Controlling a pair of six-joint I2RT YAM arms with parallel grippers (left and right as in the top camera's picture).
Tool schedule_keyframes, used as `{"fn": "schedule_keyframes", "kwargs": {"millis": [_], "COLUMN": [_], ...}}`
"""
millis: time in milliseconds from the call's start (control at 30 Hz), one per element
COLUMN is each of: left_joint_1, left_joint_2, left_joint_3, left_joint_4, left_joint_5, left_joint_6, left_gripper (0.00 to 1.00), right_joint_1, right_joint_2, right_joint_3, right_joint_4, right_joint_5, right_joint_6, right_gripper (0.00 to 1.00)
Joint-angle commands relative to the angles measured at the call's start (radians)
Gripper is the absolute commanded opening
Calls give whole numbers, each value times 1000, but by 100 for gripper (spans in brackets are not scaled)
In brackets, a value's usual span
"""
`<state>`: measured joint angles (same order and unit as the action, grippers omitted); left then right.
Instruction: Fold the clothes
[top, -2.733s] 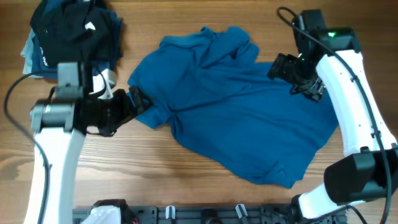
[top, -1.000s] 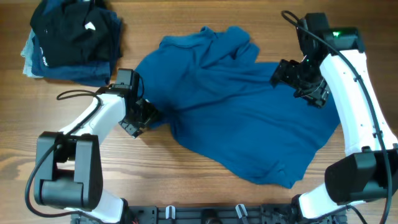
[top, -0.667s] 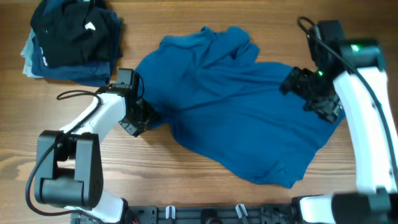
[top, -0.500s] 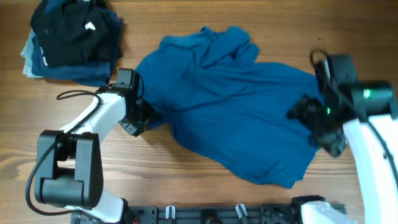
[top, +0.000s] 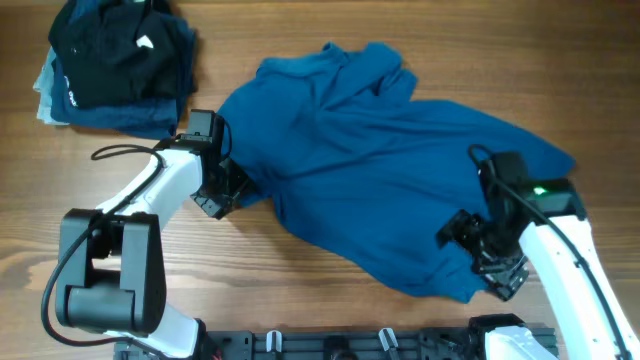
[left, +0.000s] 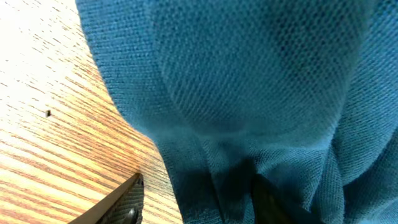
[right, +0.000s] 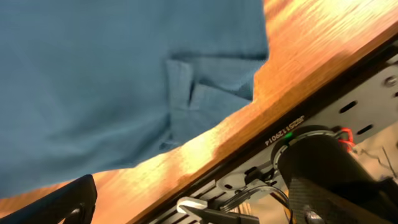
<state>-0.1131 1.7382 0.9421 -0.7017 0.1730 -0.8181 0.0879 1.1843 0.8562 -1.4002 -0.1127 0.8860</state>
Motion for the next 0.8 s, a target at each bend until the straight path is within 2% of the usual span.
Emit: {"fn": "schedule_keyframes", "kwargs": {"millis": [0, 433, 767], "left_joint_1": [-3, -3, -3], "left_joint_2": [52, 52, 52], "left_joint_3": [-22, -22, -22], "left_joint_4": [14, 15, 14], "left_joint_5": [1, 1, 1], "left_joint_6": [-2, -2, -1], "left_gripper": [56, 58, 59], "right_joint_1": [-2, -2, -2], "right_joint_2": [-8, 3, 3], "right_joint_3": [-90, -266, -282], "right_joint_4": [57, 360, 398], "right_joint_5": [-71, -80, -7], "right_joint_6": [4, -47, -49], "right_gripper": [100, 100, 100]}}
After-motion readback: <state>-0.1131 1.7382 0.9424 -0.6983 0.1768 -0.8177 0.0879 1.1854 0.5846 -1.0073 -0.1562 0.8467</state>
